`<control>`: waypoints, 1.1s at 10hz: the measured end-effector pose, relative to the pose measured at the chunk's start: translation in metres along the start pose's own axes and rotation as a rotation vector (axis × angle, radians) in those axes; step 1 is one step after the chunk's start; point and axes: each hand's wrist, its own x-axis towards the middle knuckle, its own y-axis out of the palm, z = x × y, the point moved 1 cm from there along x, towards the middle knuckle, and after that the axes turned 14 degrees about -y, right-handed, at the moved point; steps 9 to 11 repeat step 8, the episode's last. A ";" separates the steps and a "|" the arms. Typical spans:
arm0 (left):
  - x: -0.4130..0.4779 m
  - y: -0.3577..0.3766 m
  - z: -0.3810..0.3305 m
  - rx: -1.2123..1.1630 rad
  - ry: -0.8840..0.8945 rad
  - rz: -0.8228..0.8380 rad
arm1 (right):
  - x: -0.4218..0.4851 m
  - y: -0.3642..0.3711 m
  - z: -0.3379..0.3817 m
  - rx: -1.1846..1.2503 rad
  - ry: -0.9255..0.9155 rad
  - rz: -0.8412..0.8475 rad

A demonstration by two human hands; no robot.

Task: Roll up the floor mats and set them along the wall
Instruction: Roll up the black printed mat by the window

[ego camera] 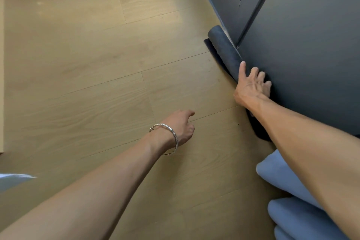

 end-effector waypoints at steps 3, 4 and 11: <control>-0.001 0.001 0.018 0.094 0.044 -0.001 | -0.016 0.001 -0.004 -0.050 -0.015 -0.009; 0.000 -0.003 0.028 0.087 0.048 -0.008 | -0.021 0.002 0.000 -0.117 -0.037 -0.024; -0.008 -0.009 0.065 0.050 0.010 -0.070 | -0.034 -0.012 0.037 -0.239 -0.148 -0.019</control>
